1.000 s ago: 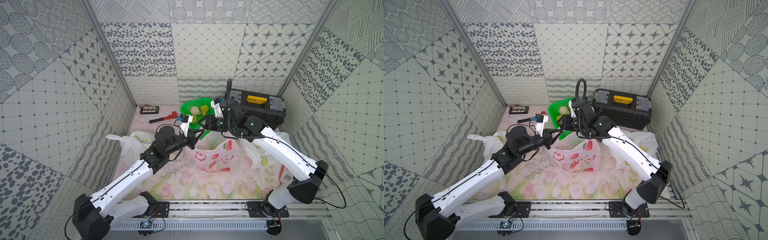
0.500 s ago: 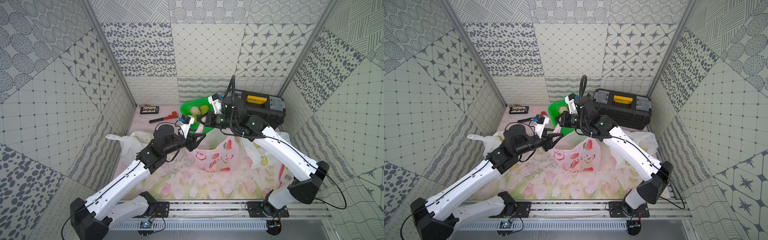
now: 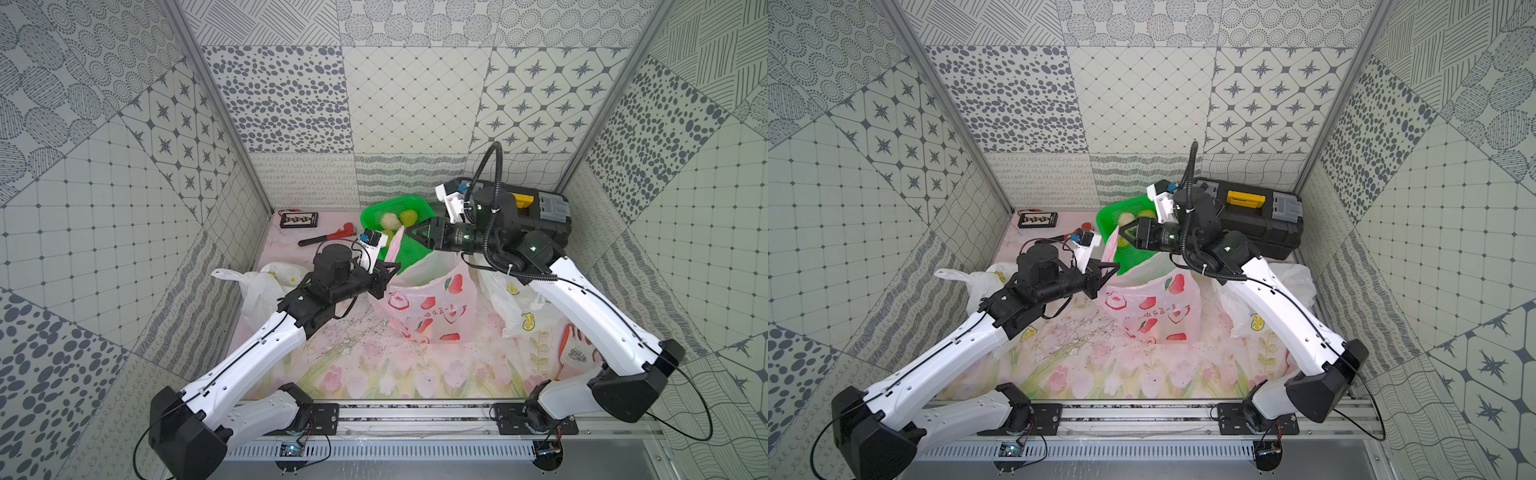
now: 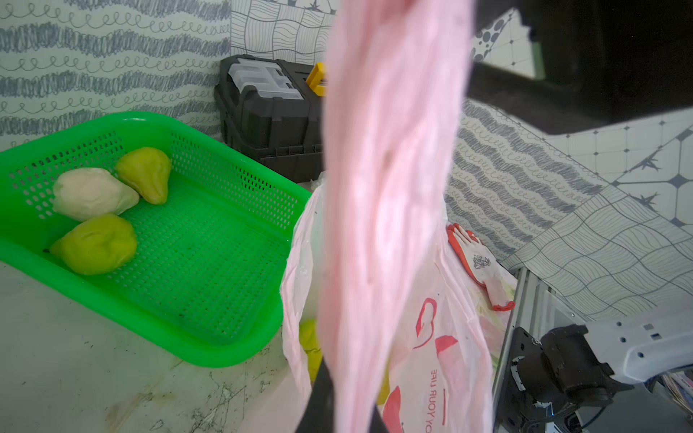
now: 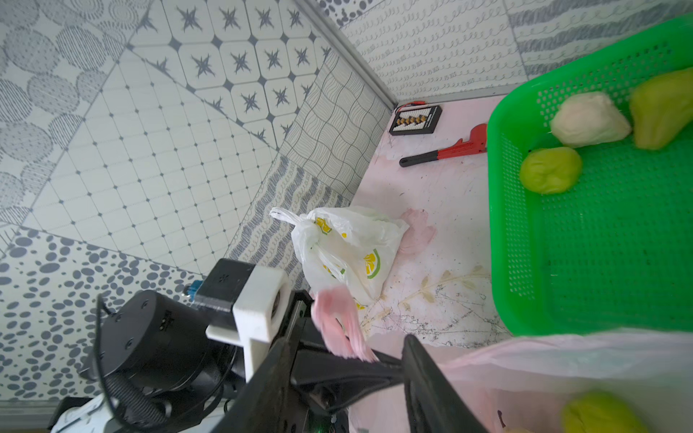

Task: Place the pears into plastic bags & tie knots
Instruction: Tie the plastic bag at the center of the board.

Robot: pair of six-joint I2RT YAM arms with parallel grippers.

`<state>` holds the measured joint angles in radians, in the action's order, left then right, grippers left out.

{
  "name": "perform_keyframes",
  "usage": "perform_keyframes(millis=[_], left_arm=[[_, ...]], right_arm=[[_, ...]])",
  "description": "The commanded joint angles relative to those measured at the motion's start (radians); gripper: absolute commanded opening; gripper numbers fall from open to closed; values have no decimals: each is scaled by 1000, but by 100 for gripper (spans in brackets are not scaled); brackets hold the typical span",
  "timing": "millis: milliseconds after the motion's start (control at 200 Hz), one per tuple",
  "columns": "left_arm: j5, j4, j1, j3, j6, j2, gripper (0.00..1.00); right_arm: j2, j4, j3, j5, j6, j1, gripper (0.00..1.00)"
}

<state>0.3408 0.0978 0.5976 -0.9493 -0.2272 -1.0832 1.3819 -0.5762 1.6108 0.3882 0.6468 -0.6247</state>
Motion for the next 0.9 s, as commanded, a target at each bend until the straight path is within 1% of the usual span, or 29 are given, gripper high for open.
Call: perform_keyframes(millis=[0, 125, 195, 315, 420, 585, 785, 895], left_arm=[[-18, 81, -38, -41, -44, -14, 0], [-26, 114, -38, -62, -53, -19, 0], [-28, 121, -38, -68, -54, -19, 0], [-25, 126, -38, -74, -54, -18, 0], [-21, 137, -38, -72, -54, -17, 0], [-16, 143, -38, -62, -59, -7, 0], [-6, 146, -39, -52, -65, 4, 0], [1, 145, -38, -47, -75, 8, 0]], right_arm=[[-140, -14, -79, 36, -82, 79, 56], [-268, -72, -193, -7, -167, 179, 59], [-328, -80, -276, -52, -222, 222, 65], [-358, -55, -387, -75, -299, 263, 72], [-326, 55, -466, -22, -306, 270, 76], [-236, 260, -519, -2, -302, 272, 78], [-83, 486, -548, 5, -306, 283, 78], [-9, 602, -565, 4, -298, 286, 76]])
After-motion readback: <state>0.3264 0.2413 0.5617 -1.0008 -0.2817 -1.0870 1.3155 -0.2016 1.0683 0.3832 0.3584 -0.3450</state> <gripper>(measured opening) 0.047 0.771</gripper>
